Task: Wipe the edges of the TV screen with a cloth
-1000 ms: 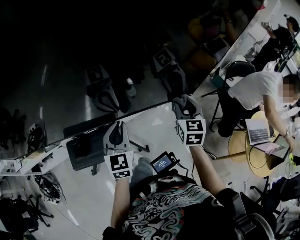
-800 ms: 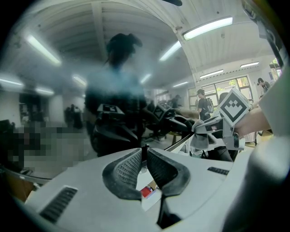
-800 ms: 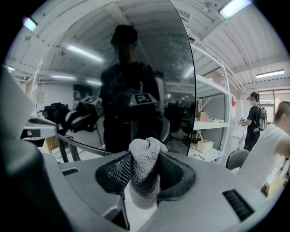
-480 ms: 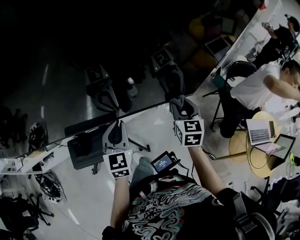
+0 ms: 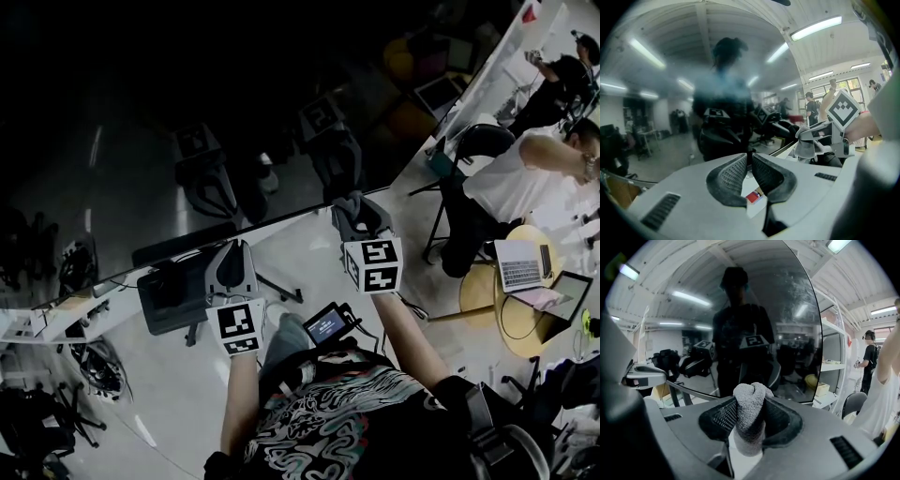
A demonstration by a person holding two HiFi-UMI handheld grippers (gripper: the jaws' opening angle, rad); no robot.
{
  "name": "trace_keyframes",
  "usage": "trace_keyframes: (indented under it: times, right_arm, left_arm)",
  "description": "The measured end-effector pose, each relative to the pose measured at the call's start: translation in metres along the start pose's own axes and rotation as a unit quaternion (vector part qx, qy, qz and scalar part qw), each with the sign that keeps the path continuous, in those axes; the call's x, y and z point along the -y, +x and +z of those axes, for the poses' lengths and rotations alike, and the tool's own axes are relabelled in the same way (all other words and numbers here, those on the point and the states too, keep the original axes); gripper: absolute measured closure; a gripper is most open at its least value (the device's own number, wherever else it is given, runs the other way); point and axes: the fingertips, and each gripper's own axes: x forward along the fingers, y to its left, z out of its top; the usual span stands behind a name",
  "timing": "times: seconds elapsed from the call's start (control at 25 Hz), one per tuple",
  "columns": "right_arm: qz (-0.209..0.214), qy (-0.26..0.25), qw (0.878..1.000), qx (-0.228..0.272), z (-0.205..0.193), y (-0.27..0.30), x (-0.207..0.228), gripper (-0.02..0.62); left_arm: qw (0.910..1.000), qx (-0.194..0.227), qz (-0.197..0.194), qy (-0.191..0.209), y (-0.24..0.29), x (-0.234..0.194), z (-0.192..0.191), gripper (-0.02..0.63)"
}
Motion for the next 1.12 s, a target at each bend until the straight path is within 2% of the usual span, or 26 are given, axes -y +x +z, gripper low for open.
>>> trace_keyframes:
  times: [0.48, 0.6, 1.12]
  right_arm:
    - [0.020, -0.001, 1.000, 0.000, 0.000, -0.001, -0.014, 0.428]
    - [0.023, -0.002, 1.000, 0.000, -0.001, 0.000, -0.019, 0.428]
    - [0.038, 0.000, 0.999, -0.001, -0.002, 0.000, -0.038, 0.428]
  left_arm:
    - [0.9998, -0.002, 0.019, -0.006, -0.009, -0.007, -0.004, 0.571]
    - [0.9997, -0.003, 0.023, 0.005, -0.011, -0.010, -0.006, 0.571]
    - [0.9996, -0.003, 0.028, 0.004, -0.014, -0.012, -0.008, 0.571]
